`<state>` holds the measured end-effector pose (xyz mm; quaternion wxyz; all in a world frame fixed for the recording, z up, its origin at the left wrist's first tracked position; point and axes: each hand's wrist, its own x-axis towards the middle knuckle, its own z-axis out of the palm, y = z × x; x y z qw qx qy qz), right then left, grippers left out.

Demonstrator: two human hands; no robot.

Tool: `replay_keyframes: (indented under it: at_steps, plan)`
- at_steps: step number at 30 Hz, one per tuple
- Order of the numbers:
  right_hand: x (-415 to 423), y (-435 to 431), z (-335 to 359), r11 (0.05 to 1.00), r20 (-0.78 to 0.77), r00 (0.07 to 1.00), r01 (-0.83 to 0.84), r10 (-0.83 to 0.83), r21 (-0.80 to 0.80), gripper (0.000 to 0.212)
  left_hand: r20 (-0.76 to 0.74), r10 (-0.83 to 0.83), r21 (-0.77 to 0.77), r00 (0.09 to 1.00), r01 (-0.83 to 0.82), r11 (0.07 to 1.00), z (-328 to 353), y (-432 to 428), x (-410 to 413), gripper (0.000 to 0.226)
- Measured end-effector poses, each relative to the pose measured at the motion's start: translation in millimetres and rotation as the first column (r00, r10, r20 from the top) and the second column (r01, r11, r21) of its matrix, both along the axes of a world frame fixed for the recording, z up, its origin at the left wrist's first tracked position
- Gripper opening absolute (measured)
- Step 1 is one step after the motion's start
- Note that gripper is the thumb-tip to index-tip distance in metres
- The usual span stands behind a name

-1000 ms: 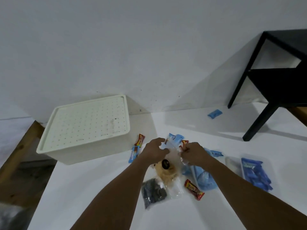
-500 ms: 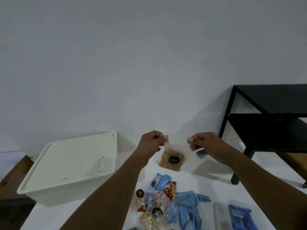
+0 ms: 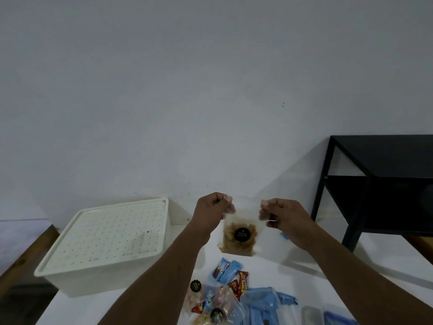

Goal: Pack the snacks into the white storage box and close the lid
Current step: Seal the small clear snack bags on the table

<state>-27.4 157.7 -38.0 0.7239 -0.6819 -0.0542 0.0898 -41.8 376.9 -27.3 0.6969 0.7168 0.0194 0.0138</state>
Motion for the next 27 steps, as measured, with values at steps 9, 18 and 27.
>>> replay_keyframes:
  at_steps: [9, 18, 27]
  plan:
    - [8, 9, 5, 0.987, 0.155, 0.985, 0.098, -0.078, -0.129, 0.025, 0.031, -0.049, 0.064, 0.998, 0.047, 0.997, 1, -12, 2, 0.02]
    - [14, 20, 18, 0.947, 0.292, 0.956, 0.123, -0.032, -0.297, 0.026, -0.03, -0.078, 0.008, 0.997, 0.078, 0.997, 5, -5, 7, 0.022]
    - [10, 38, 22, 0.972, 0.201, 0.979, 0.027, 0.021, -0.232, 0.017, 0.061, -0.066, 0.042, 0.996, 0.064, 0.997, 7, 14, 7, 0.02]
